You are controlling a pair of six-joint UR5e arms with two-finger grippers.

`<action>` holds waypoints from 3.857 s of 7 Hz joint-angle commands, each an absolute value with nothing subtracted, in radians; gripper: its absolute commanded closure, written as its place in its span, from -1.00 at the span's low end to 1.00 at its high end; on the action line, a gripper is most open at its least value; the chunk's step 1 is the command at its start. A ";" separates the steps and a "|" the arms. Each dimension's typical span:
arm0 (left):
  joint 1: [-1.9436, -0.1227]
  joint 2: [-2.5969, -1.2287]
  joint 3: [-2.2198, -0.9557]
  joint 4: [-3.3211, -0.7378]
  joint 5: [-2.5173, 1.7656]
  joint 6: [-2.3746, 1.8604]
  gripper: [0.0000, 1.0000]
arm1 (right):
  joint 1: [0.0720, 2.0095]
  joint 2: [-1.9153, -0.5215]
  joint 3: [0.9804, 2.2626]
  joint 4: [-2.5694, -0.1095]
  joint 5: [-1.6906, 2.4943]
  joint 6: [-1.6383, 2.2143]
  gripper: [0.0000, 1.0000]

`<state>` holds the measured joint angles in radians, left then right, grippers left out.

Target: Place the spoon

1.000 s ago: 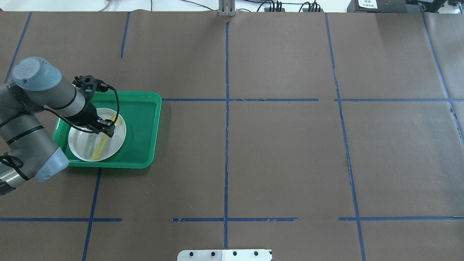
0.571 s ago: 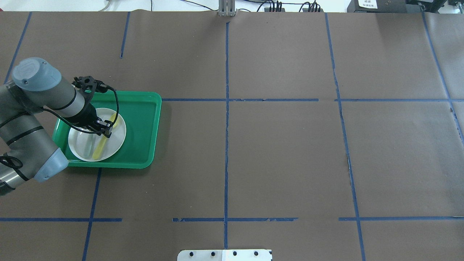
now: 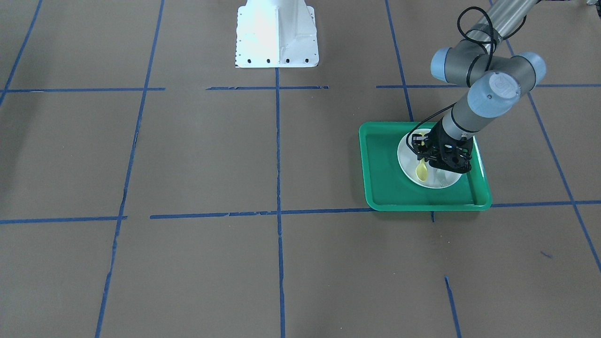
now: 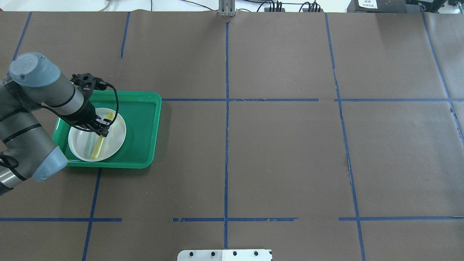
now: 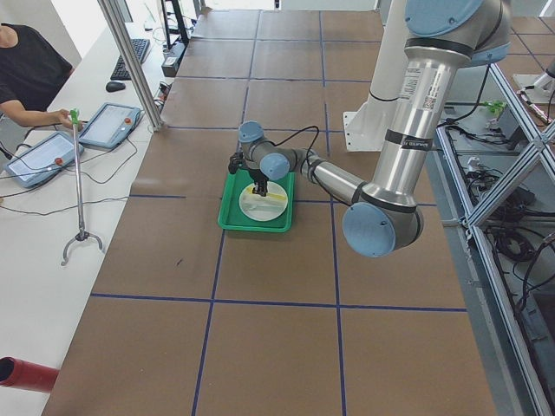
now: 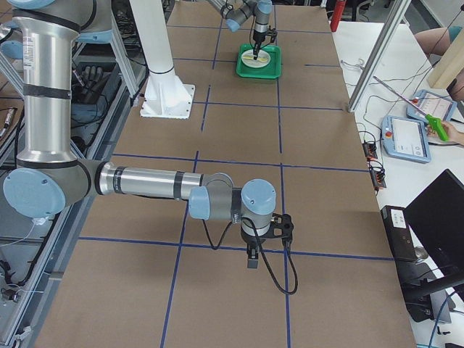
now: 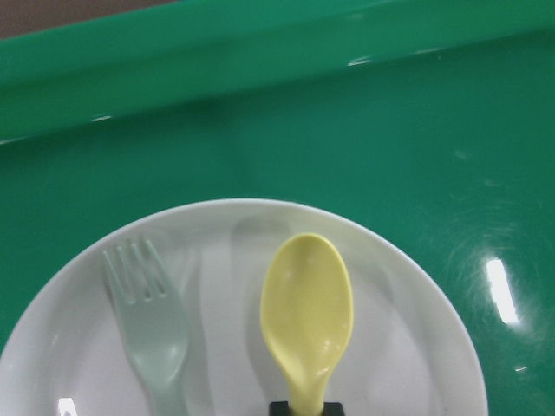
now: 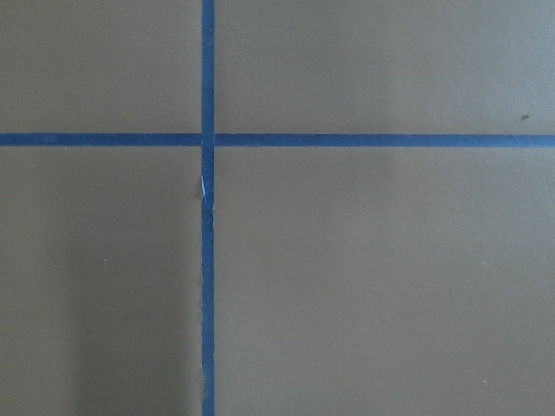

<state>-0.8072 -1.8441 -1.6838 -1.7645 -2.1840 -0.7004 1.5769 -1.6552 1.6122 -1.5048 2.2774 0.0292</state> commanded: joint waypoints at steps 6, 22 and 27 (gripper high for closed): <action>-0.736 -2.020 -1.600 -1.718 -2.186 -0.973 1.00 | 1.577 -1.655 1.612 -1.505 2.278 0.029 -1.00; -1.484 -1.616 -1.692 -1.726 -2.329 -0.070 -0.73 | 1.577 -1.655 1.612 -1.505 2.276 0.029 -1.00; -1.641 -1.592 -1.614 -1.604 -2.330 0.176 -1.00 | 1.577 -1.655 1.611 -1.505 2.278 0.029 -1.00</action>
